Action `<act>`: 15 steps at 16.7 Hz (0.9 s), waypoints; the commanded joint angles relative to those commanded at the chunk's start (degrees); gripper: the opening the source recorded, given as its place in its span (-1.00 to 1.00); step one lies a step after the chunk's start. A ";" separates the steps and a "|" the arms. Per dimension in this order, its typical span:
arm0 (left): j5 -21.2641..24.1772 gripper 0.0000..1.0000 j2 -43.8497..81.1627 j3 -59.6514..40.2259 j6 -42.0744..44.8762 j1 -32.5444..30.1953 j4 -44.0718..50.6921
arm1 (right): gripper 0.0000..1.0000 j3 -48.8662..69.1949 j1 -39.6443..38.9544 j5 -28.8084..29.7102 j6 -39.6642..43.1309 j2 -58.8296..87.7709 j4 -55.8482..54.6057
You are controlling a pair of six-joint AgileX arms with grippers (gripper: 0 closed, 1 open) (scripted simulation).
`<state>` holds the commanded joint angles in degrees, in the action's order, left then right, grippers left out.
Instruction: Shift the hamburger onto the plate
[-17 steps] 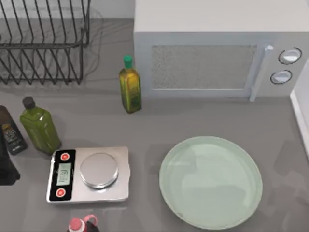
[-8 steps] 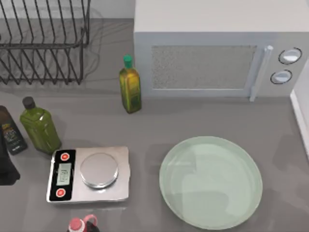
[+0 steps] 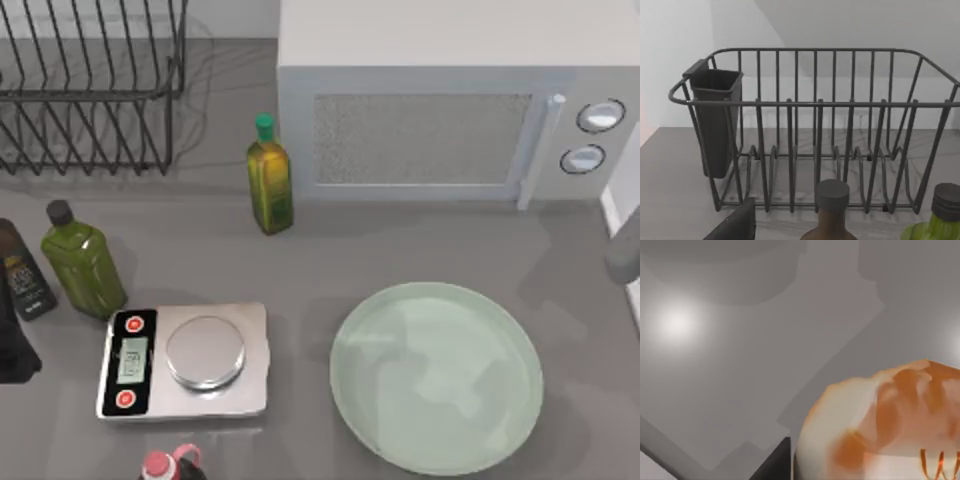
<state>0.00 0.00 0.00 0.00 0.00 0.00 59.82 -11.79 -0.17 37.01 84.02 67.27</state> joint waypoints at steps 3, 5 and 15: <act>0.00 1.00 0.00 0.00 0.00 0.00 0.00 | -1.00 4.68 -6.13 0.04 -16.35 6.12 0.09; 0.00 1.00 0.00 0.00 0.00 0.00 0.00 | -1.00 7.79 -10.59 0.01 -29.06 10.30 -0.04; 0.00 1.00 0.00 0.00 0.00 0.00 0.00 | -1.00 19.63 -27.89 0.44 -73.42 22.83 -4.08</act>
<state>0.00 0.00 0.00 0.00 0.00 0.00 79.44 -39.67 0.26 -36.41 106.85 63.20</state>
